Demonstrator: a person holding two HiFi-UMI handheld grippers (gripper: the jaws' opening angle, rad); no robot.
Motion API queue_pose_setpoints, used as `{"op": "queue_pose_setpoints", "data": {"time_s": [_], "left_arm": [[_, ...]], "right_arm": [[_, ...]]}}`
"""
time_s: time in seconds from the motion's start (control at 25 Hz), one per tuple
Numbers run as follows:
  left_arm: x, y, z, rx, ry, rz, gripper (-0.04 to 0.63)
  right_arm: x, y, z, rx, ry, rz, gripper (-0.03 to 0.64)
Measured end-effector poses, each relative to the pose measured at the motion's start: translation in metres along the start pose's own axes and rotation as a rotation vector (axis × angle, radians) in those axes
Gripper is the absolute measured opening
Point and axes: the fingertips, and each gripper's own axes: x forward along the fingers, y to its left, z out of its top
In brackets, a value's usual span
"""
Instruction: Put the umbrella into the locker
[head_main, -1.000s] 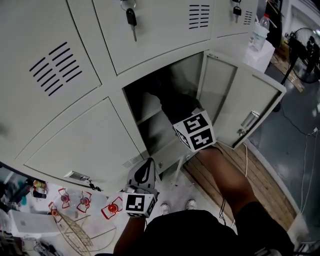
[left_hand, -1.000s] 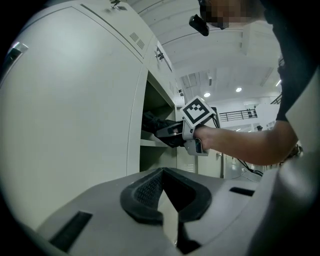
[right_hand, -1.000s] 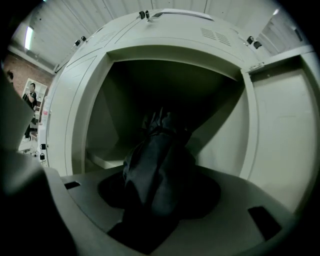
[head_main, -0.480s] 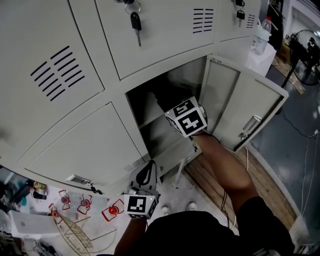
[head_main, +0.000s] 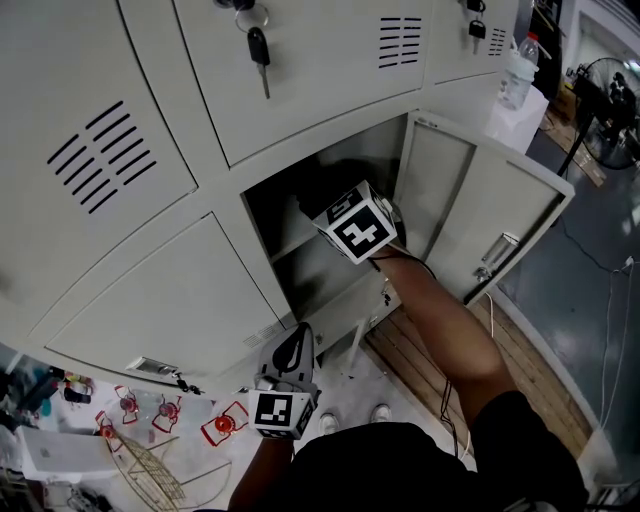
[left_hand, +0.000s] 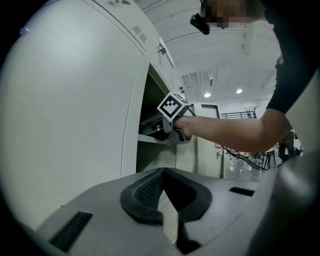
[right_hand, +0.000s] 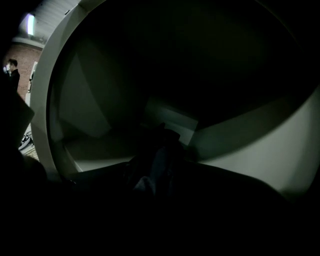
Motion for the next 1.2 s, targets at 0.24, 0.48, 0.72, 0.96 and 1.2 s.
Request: {"op": "queue_pose_setpoints", "data": {"time_s": [0.24,0.48,0.72,0.96,1.2], "left_arm": [[0.0,0.002,-0.004,0.002,0.014,0.007,-0.002],[0.001,-0.001,-0.001,0.001,0.014,0.005,-0.002],[0.008,-0.01,0.004,0.019,0.008,-0.018,-0.002],[0.009,-0.022,0.012,0.017,-0.018,-0.062,-0.002],[0.007,-0.032,0.016,0.046,-0.02,-0.074,-0.002]], "right_arm": [[-0.032,0.0,0.018,0.042,-0.196,-0.023,0.337],[-0.091,0.01,0.013,0.107,-0.332,-0.032,0.337],[-0.139,0.028,-0.001,0.143,-0.42,-0.068,0.33],[-0.189,0.043,-0.026,0.214,-0.514,-0.14,0.163],[-0.209,0.062,-0.056,0.278,-0.493,-0.17,0.0]]}}
